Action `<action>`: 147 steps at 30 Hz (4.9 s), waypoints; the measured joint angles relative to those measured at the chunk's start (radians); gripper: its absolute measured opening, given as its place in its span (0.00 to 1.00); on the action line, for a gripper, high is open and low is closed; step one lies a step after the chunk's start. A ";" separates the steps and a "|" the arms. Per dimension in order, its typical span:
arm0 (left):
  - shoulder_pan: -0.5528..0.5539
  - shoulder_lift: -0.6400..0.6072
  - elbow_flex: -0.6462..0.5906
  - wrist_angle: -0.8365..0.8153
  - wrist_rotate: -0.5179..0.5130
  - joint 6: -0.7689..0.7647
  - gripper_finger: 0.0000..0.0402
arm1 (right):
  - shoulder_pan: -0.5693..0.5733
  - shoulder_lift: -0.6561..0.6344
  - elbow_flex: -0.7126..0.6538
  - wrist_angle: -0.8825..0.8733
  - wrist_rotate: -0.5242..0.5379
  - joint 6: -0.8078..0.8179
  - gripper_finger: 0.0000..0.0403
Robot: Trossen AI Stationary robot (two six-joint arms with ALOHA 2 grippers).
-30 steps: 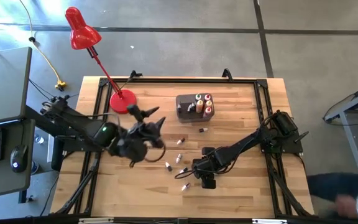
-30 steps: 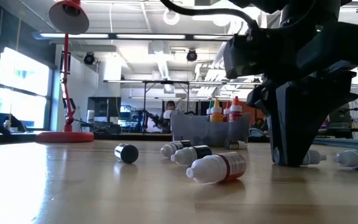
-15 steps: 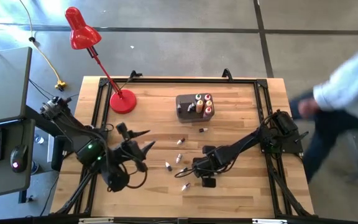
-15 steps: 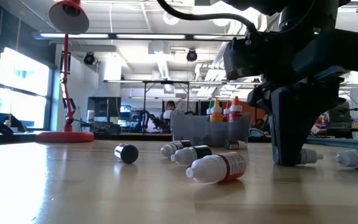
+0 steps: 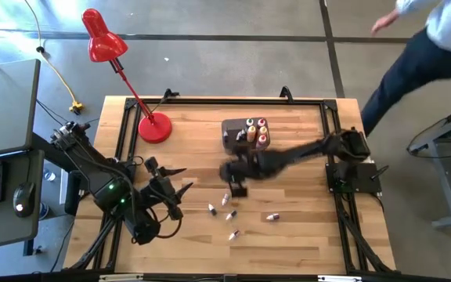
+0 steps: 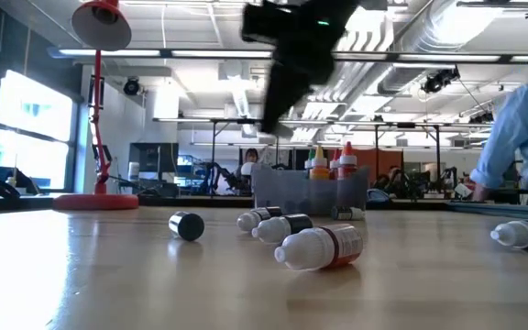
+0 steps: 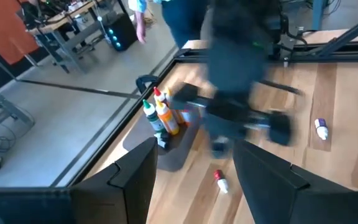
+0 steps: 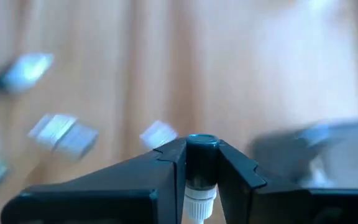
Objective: Pick & Place food coloring
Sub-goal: Put the small green food coloring bottle into the black bin, then put the small purple food coloring bottle into the black bin, then put the small dark blue food coloring bottle into the black bin
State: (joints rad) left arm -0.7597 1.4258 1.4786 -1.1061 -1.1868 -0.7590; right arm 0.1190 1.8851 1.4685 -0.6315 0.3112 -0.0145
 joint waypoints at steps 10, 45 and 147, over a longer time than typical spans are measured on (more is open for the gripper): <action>0.000 0.001 -0.001 -0.003 0.071 -0.006 0.51 | -0.319 -0.002 0.059 -0.056 -0.037 -0.045 0.16; 0.000 0.131 -0.001 -0.098 0.300 -0.242 0.51 | 0.054 -0.143 0.009 -0.462 -0.191 0.004 0.45; 0.295 0.390 -0.001 0.269 0.964 0.630 0.51 | -0.023 -0.209 -0.089 -0.581 0.082 -0.005 0.33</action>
State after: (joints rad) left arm -0.4650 1.8159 1.4780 -0.8373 -0.2232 -0.1289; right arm 0.0958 1.6759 1.3797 -1.2123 0.3931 -0.0190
